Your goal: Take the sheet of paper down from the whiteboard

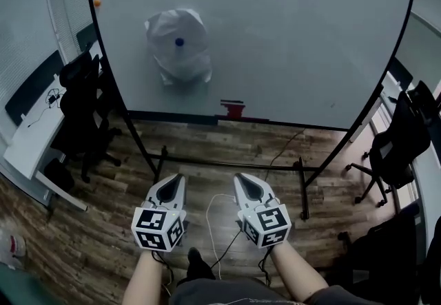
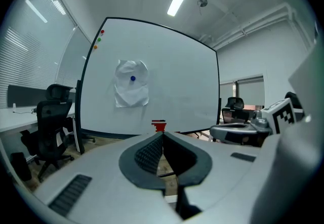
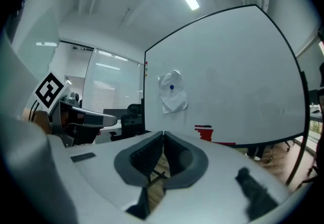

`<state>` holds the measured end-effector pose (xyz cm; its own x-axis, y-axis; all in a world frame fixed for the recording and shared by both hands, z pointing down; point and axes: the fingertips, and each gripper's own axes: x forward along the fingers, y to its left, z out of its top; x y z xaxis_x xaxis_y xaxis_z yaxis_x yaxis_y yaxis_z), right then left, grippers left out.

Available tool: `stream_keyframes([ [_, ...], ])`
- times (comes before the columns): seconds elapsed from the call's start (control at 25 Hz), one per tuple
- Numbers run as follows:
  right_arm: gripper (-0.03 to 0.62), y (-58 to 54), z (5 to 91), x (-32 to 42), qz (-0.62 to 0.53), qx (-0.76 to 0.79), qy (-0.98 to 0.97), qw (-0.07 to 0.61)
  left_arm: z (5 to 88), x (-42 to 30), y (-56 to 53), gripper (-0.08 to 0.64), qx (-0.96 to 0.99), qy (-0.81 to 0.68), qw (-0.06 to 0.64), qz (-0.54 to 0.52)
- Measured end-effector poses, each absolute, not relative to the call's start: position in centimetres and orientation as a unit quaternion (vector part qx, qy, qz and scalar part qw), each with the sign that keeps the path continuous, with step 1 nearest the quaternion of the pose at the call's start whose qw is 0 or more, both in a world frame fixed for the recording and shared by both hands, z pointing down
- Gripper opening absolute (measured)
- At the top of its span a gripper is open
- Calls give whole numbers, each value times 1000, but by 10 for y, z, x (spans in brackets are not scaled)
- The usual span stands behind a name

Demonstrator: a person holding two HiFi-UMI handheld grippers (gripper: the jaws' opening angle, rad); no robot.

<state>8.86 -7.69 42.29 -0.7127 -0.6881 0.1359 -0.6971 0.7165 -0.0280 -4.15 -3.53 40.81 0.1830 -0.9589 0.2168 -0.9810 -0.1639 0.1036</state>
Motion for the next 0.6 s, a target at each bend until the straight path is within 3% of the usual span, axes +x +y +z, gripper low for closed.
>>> stream_keyframes([
  [0.6, 23, -177, 410, -14, 45, 431, -899, 58, 405, -154, -138, 14, 782, -611, 112, 52],
])
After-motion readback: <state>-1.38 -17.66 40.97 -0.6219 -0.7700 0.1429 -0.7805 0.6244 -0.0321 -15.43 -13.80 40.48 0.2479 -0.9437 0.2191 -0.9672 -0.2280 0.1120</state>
